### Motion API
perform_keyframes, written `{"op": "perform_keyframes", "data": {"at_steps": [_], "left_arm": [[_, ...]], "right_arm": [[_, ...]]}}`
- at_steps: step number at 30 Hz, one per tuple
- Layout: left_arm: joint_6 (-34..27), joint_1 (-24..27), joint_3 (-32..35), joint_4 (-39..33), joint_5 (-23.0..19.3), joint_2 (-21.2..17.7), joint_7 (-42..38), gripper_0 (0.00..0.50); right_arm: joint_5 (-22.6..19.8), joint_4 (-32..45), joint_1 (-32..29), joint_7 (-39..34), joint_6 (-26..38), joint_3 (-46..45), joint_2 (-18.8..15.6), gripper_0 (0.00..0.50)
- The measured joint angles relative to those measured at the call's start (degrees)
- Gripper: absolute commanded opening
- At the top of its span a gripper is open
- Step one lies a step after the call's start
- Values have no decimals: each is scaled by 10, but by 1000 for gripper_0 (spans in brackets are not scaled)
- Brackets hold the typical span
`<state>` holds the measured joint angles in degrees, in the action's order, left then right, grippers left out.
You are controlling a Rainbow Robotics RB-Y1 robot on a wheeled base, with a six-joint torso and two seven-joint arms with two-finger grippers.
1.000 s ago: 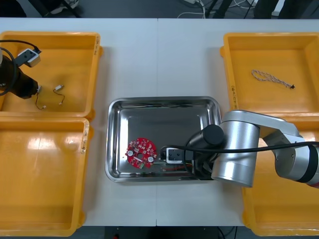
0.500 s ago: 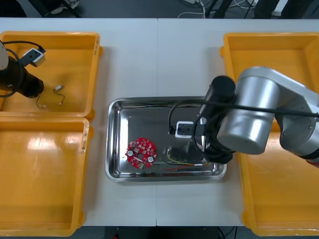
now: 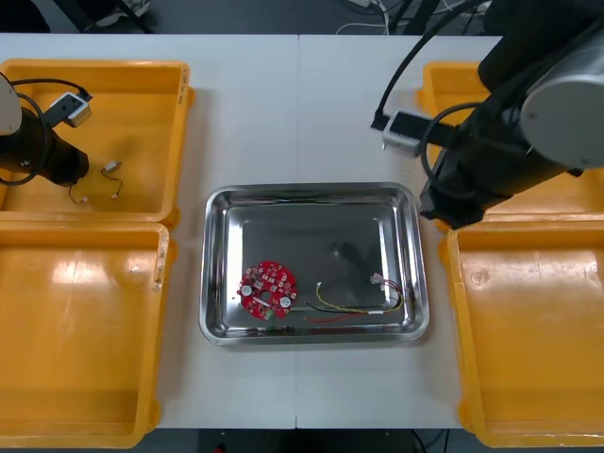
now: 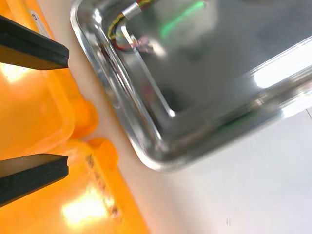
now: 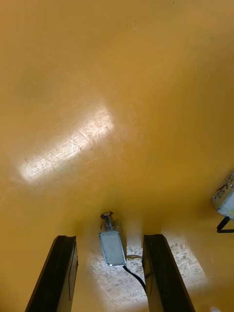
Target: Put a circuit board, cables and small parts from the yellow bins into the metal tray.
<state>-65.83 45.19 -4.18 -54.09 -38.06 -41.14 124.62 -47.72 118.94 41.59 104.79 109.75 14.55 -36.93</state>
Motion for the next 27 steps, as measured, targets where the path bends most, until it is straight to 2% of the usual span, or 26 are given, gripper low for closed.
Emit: {"op": "perform_keyframes", "data": {"at_steps": [5,14,24,27], "left_arm": [[0,0,0,0,-2,0,0,393],[3,0,0,0,-3,1,0,393],[11,-4,0,1,-8,1,0,371],[11,-4,0,1,-8,1,0,371]], "right_arm": [[-7,-10,0,0,0,-51,-6,500],[-14,-103,12,0,0,-116,-23,500],[23,-201,32,3,0,-171,-24,500],[34,-228,36,23,0,-181,-24,500]]}}
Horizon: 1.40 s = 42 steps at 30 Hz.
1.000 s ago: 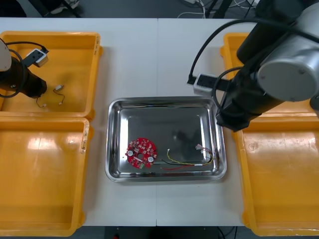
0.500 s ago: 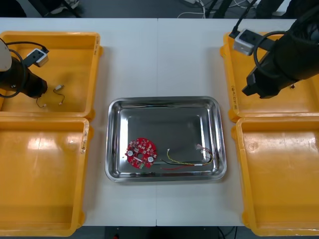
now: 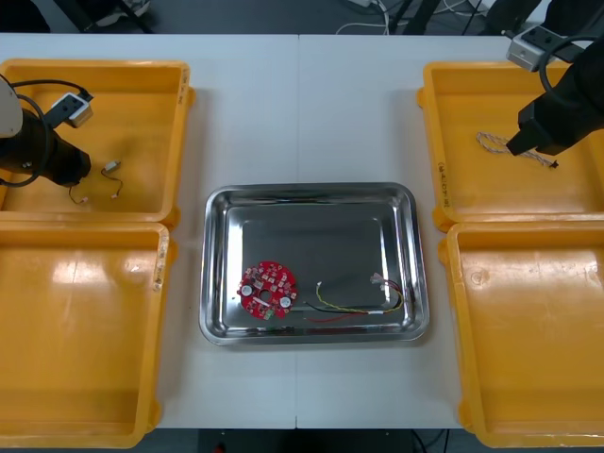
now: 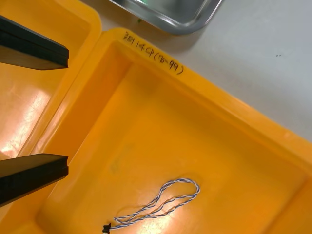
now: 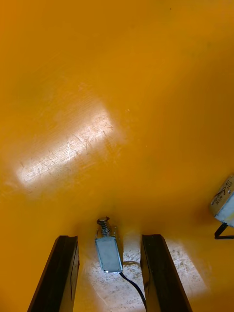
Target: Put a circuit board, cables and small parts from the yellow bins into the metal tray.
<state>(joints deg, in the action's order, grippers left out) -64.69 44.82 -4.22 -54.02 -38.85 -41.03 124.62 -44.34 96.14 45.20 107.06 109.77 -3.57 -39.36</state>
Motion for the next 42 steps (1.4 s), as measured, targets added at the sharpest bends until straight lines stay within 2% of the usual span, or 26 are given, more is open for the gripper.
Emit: {"op": "perform_keyframes", "data": {"at_steps": [5,13,21,22,23,24,31,39,42], "left_arm": [[1,0,0,0,0,0,0,370],[9,-2,-1,0,-2,0,0,371],[16,-7,-1,0,-4,0,0,370],[16,-7,-1,0,-4,0,0,350],[16,-7,-1,0,-4,0,0,210],[17,-7,-1,0,-5,0,0,1],[20,-9,-1,0,-8,0,0,0],[18,-10,-1,0,-11,0,0,0],[-15,-10,0,-10,-12,-1,0,0]], "right_arm": [[20,-53,9,14,0,-24,0,500],[50,-191,45,14,0,-79,0,500],[121,-212,48,35,0,-90,0,500],[124,-220,51,37,0,-90,0,500],[125,-232,55,38,-1,-90,0,500],[126,-250,61,38,-3,-90,0,500],[129,-382,116,48,-48,-90,0,500],[151,-414,141,70,-91,-90,1,500],[161,-414,143,76,-109,-90,1,500]]}}
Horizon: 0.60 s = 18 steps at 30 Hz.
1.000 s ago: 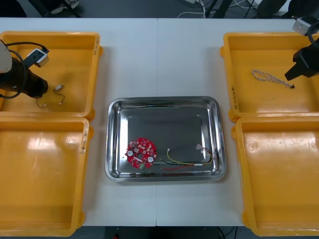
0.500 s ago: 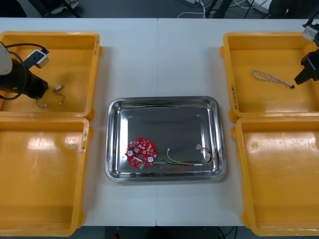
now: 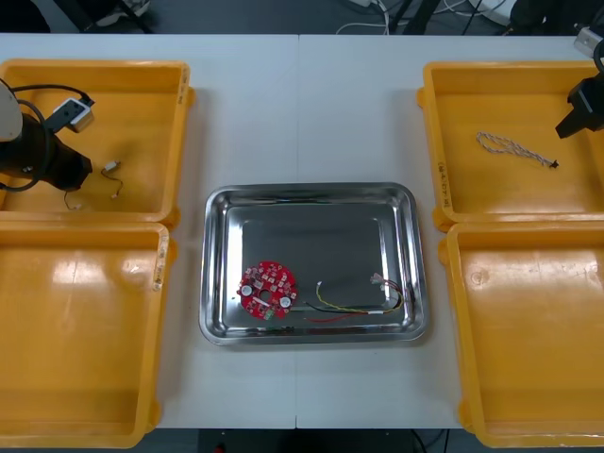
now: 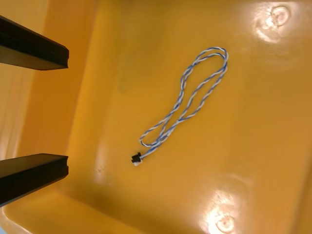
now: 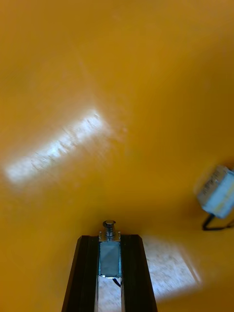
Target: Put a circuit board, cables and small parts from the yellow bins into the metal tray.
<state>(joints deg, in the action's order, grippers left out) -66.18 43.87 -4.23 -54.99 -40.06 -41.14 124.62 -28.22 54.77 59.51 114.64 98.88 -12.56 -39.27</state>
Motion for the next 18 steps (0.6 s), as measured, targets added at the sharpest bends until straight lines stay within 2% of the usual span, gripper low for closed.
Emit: {"op": "perform_keyframes", "data": {"at_steps": [4,14,18], "left_arm": [[-77,-3,14,-41,0,-2,0,0],[-207,-8,59,-178,12,-3,-5,0],[-259,-9,59,-241,19,-3,-61,0]], "right_arm": [[9,-19,8,0,-34,2,0,500],[48,-168,71,9,-117,2,3,500],[55,-187,77,25,-150,2,11,500]]}}
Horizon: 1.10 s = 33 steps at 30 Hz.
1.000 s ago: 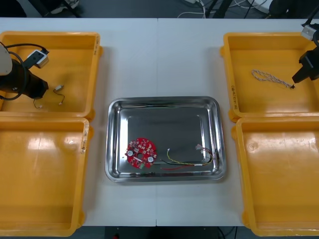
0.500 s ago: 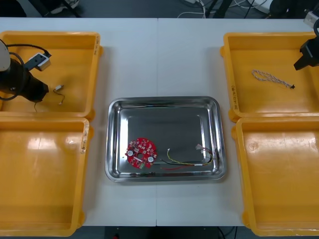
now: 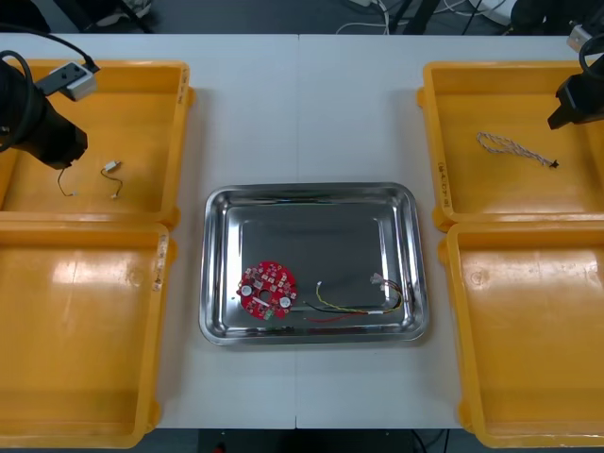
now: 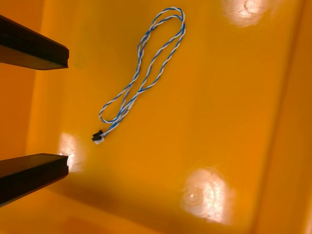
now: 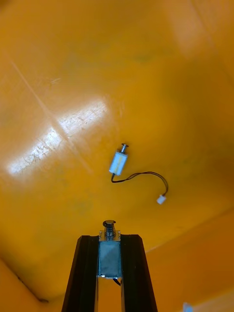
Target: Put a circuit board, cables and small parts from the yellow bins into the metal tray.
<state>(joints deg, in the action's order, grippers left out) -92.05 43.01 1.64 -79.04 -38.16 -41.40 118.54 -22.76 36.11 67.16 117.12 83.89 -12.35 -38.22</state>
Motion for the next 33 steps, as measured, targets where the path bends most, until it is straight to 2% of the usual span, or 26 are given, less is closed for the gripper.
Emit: {"op": "perform_keyframes", "data": {"at_steps": [8,11,18,25,29,33], "left_arm": [[-81,0,-13,-123,20,3,-214,0],[-93,0,-33,-161,27,8,-231,0],[-101,0,-93,-226,41,34,-262,0],[-102,0,-167,-271,68,76,-425,0],[-101,0,-210,-277,80,100,-492,0],[-90,0,-250,-277,93,118,-496,0]], "right_arm": [[1,-90,15,106,-75,-1,7,500],[2,-123,20,129,-98,-7,7,500],[3,-165,22,244,-146,-17,10,500],[2,-188,30,317,-187,-18,18,500],[2,-191,30,326,-198,-19,22,500],[0,-211,32,326,-218,-19,27,500]]}}
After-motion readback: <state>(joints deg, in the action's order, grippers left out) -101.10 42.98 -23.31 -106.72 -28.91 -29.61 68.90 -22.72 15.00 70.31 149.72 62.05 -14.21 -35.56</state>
